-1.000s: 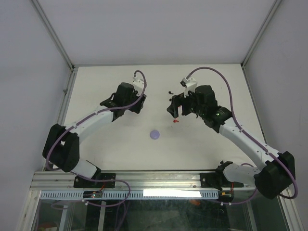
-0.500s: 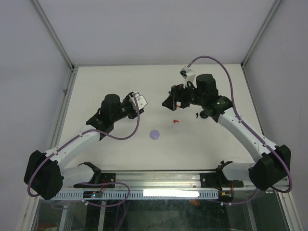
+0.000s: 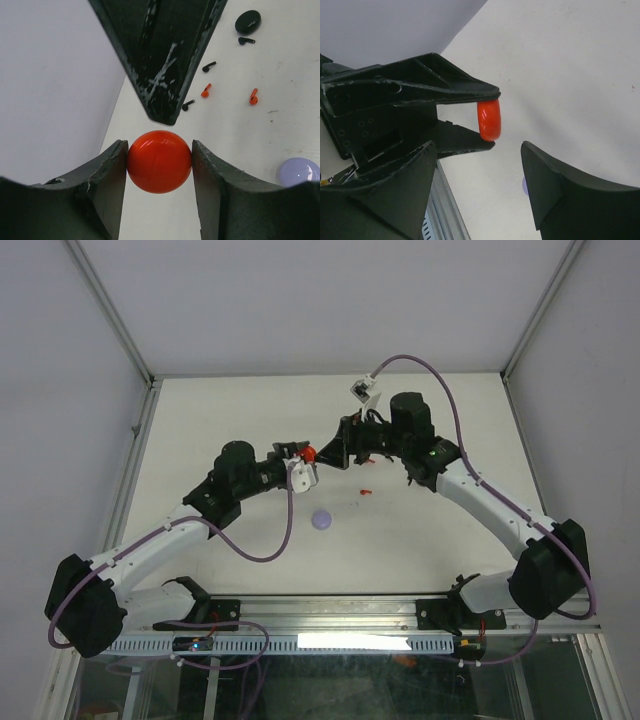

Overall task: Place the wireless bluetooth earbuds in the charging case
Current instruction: Pick up the charging case at the center of the board.

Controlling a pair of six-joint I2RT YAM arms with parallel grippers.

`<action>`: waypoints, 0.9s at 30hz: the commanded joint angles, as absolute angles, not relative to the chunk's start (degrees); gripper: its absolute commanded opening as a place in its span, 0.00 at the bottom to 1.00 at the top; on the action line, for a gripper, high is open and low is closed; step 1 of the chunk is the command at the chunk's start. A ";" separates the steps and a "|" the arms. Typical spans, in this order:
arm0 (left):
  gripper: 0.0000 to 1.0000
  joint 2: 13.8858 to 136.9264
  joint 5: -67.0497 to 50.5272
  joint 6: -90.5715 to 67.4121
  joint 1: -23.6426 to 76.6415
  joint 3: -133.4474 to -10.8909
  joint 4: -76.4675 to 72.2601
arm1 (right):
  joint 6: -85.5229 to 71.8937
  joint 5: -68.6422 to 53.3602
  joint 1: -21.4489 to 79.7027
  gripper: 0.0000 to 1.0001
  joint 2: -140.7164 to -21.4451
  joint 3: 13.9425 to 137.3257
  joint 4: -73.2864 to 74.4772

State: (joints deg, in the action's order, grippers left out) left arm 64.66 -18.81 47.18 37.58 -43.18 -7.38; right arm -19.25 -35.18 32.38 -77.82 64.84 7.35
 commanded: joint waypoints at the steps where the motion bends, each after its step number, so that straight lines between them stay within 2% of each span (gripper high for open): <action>1: 0.43 62.84 -22.04 50.49 38.87 -44.05 -11.57 | -21.30 -38.33 33.05 0.70 -79.01 63.63 -1.59; 13: 0.44 62.84 -25.44 49.38 39.94 -44.54 -12.24 | -21.95 -42.83 33.74 0.61 -80.72 61.02 -8.37; 18: 0.44 62.60 -26.42 48.70 40.16 -44.63 -12.03 | -22.25 -44.20 33.67 0.54 -81.05 60.59 -10.03; 21: 0.44 62.34 -27.03 48.17 40.24 -44.48 -11.87 | -22.37 -44.37 33.67 0.44 -80.86 60.15 -10.71; 27: 0.48 61.58 -27.03 47.13 40.25 -43.98 -11.43 | -22.51 -44.53 33.49 0.17 -79.97 59.13 -11.67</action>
State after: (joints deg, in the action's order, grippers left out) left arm 63.72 -24.03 47.92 39.70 -43.18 -8.19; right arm -21.98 -42.72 33.15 -81.21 59.20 -7.35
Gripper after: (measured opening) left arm 0.497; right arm 0.263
